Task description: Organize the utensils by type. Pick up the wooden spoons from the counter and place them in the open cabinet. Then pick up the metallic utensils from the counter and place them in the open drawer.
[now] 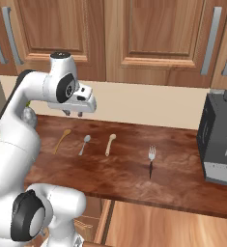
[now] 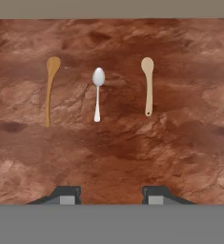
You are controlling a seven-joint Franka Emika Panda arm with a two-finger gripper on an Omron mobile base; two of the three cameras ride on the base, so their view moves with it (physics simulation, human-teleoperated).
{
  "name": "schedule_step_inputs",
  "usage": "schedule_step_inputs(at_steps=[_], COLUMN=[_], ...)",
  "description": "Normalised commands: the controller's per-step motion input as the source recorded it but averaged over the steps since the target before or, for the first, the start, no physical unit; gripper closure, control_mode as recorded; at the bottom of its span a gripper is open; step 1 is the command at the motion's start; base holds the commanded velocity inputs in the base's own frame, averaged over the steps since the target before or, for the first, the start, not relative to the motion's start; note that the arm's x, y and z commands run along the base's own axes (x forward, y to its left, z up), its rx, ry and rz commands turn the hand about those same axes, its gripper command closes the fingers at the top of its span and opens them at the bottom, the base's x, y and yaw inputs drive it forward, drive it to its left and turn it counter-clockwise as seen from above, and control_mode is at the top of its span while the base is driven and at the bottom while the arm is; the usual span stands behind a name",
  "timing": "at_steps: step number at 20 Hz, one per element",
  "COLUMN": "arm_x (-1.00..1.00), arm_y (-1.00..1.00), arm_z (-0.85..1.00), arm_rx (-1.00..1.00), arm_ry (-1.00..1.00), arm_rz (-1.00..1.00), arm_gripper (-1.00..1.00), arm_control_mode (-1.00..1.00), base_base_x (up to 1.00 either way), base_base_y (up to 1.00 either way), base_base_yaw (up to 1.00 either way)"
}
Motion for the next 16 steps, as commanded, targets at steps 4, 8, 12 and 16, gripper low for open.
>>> schedule_step_inputs(at_steps=[4, 8, 12, 16], arm_x=[-0.10, -0.27, -0.20, -0.03], arm_y=[0.00, 0.13, 0.22, 0.21], arm_z=[-0.06, -0.19, -0.30, -0.32], arm_rx=[0.00, 0.00, 0.00, 0.00], arm_ry=[0.02, 0.00, 0.00, 0.04], arm_rz=[0.00, 0.00, 0.00, 0.00], arm_gripper=[-1.00, -1.00, -1.00, -1.00], arm_control_mode=[-1.00, -1.00, -1.00, -1.00], base_base_x=[0.00, 0.00, 0.00, 0.00], base_base_y=[0.00, 0.00, 0.00, 0.00], base_base_yaw=[0.00, 0.00, 0.00, 0.00])
